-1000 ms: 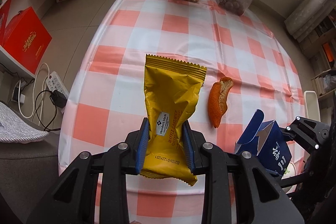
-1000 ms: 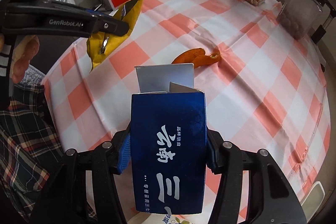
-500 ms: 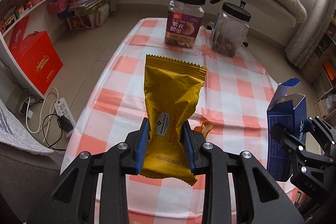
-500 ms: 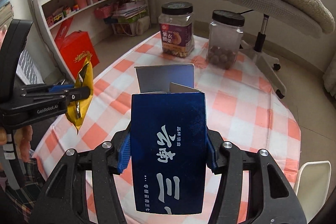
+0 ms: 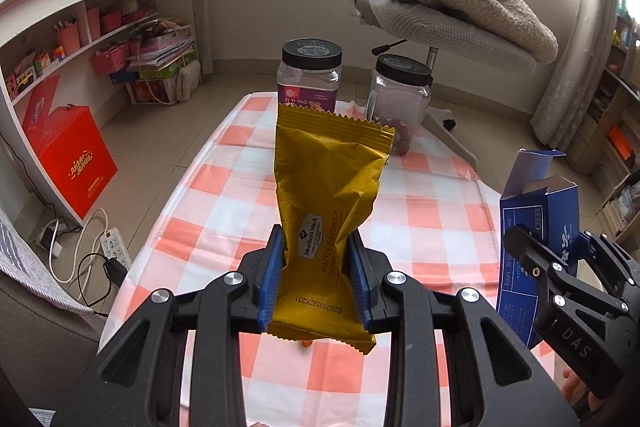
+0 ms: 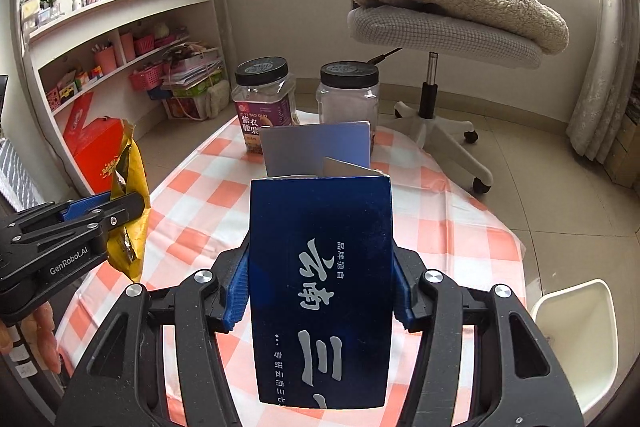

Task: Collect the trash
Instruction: 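Carry the dark blue box over the white bin and open the right gripper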

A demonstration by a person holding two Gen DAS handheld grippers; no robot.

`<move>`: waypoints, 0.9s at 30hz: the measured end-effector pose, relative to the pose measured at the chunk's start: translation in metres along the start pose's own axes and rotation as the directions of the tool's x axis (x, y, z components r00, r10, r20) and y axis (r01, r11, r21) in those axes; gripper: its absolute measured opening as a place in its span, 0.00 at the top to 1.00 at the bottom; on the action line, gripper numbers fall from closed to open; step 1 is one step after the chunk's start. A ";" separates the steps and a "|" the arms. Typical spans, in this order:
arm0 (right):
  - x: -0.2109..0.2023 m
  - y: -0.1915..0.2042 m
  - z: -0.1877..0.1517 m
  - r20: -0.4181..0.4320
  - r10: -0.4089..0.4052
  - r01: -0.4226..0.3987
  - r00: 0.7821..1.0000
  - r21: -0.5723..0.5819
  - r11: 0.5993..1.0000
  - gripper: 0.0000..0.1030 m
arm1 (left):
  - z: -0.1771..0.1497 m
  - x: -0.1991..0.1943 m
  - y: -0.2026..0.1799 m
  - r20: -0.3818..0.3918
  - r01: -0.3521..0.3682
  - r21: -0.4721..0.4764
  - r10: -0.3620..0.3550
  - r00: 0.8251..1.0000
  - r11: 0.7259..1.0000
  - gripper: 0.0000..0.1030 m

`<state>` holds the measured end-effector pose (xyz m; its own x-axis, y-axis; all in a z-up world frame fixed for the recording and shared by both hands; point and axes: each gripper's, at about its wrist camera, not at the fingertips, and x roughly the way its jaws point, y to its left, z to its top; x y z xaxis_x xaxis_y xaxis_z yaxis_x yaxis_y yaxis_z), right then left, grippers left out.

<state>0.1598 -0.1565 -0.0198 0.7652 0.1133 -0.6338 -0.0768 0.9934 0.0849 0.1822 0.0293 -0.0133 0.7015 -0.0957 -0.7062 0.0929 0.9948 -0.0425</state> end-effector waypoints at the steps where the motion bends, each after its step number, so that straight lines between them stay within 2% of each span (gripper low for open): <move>1: -0.002 -0.003 0.000 0.003 -0.005 0.005 1.000 0.003 1.000 0.48 | 0.001 0.000 -0.004 0.000 0.007 0.000 -0.007 1.000 1.000 0.70; 17: -0.048 -0.069 -0.012 0.039 -0.125 0.122 0.991 0.070 0.990 0.48 | -0.005 0.001 -0.085 0.003 0.123 0.078 -0.124 0.992 0.989 0.70; 27: -0.084 -0.136 -0.024 0.053 -0.249 0.237 0.967 0.167 0.957 0.48 | -0.019 0.011 -0.125 -0.036 0.157 0.144 -0.153 0.988 0.977 0.70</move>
<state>0.0905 -0.3003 0.0034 0.7933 -0.1382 -0.5930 0.2147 0.9748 0.0600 0.1644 -0.0956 -0.0291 0.6527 -0.2456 -0.7167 0.3028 0.9517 -0.0503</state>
